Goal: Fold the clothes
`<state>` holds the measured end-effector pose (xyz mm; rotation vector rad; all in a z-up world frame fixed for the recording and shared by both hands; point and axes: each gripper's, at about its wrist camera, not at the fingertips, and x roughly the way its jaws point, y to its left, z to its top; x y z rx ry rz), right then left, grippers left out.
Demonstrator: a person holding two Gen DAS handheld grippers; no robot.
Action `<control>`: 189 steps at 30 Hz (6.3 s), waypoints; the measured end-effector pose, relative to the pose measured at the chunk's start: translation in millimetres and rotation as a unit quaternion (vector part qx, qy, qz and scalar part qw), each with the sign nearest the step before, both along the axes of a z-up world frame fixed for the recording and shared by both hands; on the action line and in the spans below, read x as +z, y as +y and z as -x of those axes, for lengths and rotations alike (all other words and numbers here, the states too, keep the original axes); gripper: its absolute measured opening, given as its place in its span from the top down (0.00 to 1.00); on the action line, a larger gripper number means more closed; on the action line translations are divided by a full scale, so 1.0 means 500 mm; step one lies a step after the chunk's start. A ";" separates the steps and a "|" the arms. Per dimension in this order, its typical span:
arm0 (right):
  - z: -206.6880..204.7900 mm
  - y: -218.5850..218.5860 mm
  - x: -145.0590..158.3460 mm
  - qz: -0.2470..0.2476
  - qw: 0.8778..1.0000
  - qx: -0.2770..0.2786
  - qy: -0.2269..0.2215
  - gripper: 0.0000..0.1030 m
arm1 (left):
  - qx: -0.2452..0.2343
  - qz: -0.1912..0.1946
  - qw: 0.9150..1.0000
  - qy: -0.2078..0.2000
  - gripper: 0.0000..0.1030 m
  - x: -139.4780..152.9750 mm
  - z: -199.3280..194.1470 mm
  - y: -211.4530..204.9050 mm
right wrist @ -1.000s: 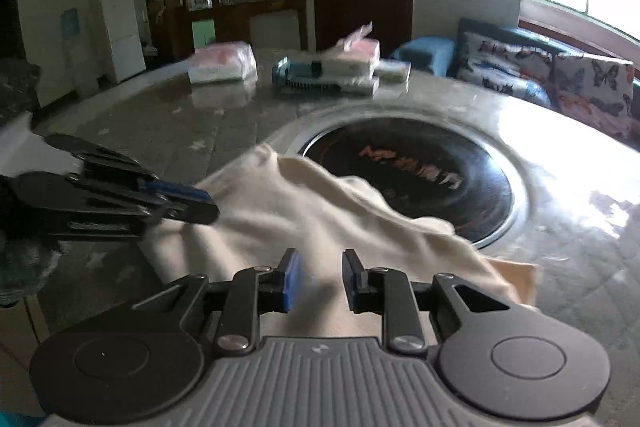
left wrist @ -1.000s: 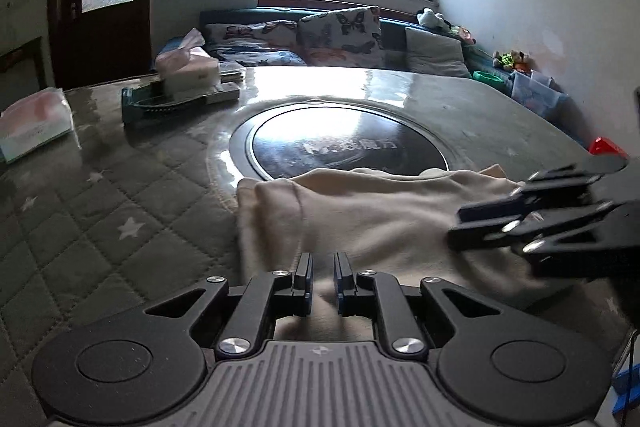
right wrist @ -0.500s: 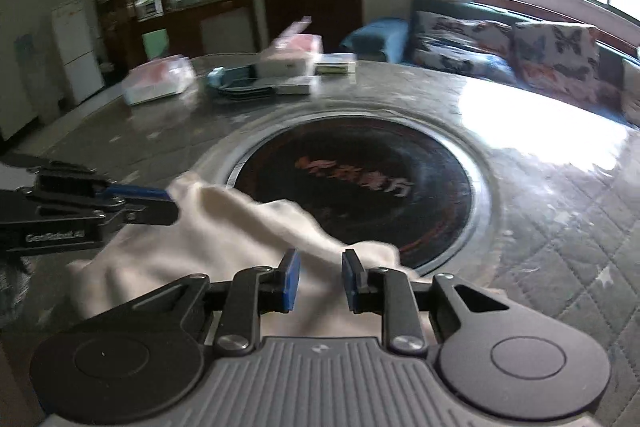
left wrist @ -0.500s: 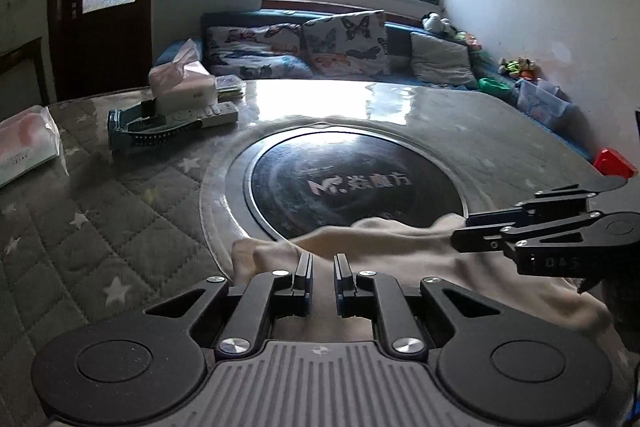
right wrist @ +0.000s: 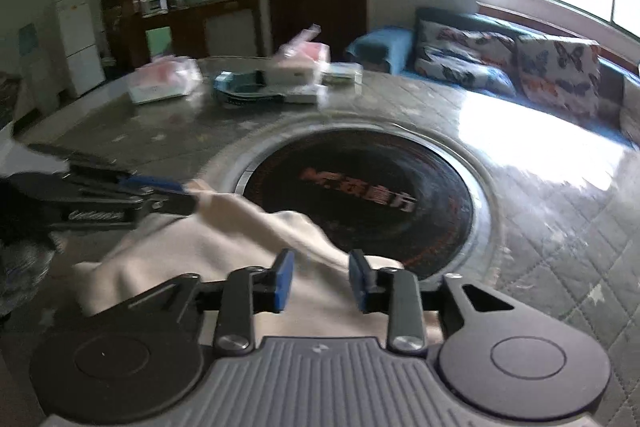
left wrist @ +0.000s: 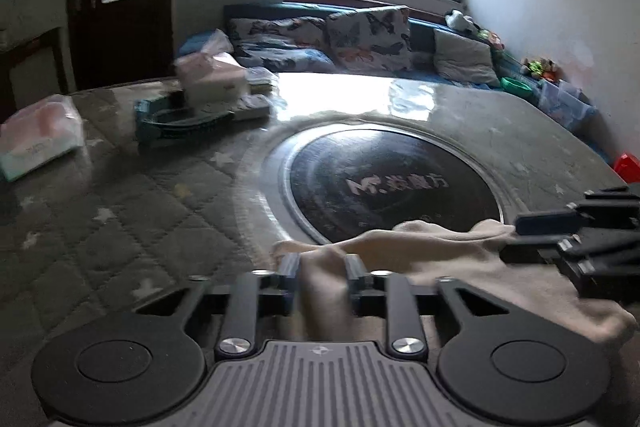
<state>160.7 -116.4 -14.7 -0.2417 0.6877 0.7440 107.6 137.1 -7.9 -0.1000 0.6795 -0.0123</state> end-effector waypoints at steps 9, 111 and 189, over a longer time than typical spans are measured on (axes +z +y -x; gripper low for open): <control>0.118 0.078 0.015 0.010 0.994 0.105 -0.026 0.61 | 0.068 0.018 0.997 0.015 0.50 0.004 0.056 0.071; -0.008 -0.215 -0.072 -0.120 0.977 -0.162 0.064 0.88 | 0.089 0.225 0.966 0.095 0.83 -0.031 0.028 0.023; -0.235 -0.463 -0.067 -0.038 0.944 -0.328 0.009 0.78 | -0.118 0.093 0.984 0.095 0.68 -0.020 -0.375 -0.481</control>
